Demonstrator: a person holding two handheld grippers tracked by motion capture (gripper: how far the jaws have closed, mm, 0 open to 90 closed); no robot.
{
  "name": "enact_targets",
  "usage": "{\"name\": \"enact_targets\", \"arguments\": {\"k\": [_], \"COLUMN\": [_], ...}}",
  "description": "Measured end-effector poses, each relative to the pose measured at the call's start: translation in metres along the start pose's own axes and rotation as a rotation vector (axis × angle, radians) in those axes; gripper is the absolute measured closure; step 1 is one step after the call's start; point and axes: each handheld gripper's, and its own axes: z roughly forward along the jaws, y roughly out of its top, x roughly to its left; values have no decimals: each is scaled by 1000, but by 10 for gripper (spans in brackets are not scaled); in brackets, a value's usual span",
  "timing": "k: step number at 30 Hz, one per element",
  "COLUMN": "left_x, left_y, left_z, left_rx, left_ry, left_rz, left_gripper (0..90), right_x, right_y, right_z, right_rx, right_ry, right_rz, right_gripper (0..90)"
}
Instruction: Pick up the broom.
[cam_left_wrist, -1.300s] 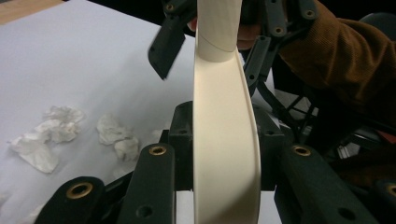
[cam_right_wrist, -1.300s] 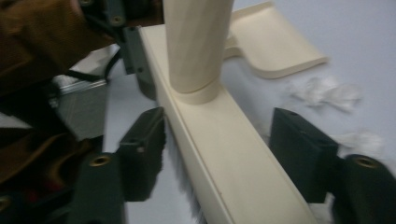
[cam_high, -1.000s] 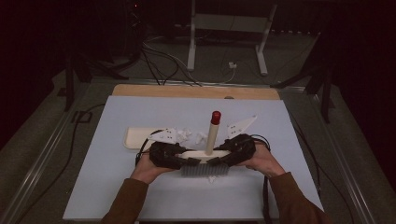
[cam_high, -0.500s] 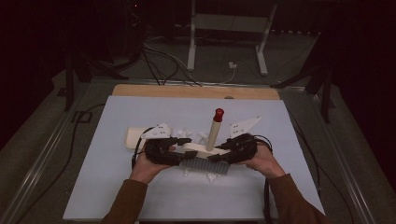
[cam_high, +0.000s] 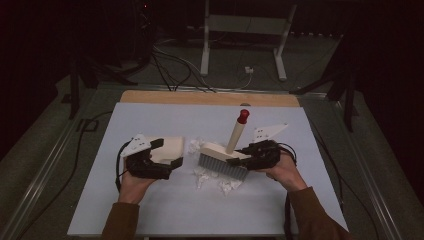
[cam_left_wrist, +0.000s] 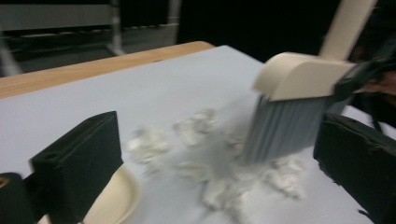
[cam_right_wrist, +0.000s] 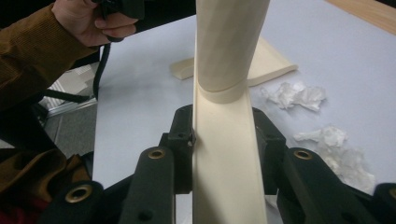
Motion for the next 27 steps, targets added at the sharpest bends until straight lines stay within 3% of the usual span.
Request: {"name": "enact_targets", "arguments": {"k": [5,14,27], "left_x": [9,20,30], "left_y": [-8,-25,-49], "left_z": [-16,-35,-54], "left_rx": [-20,-28,-51], "left_ry": [96,182,281], "left_rz": [-21,-44,-63], "left_gripper": [5,5,6], "right_x": [0,-3,-7], "right_y": [0,-2,-2], "right_z": [-3,-12,-20], "right_rx": [-23,-89,-130], "right_ry": [-28,-123,-269], "right_rz": [9,44,74], "right_gripper": [679,679,679]}}
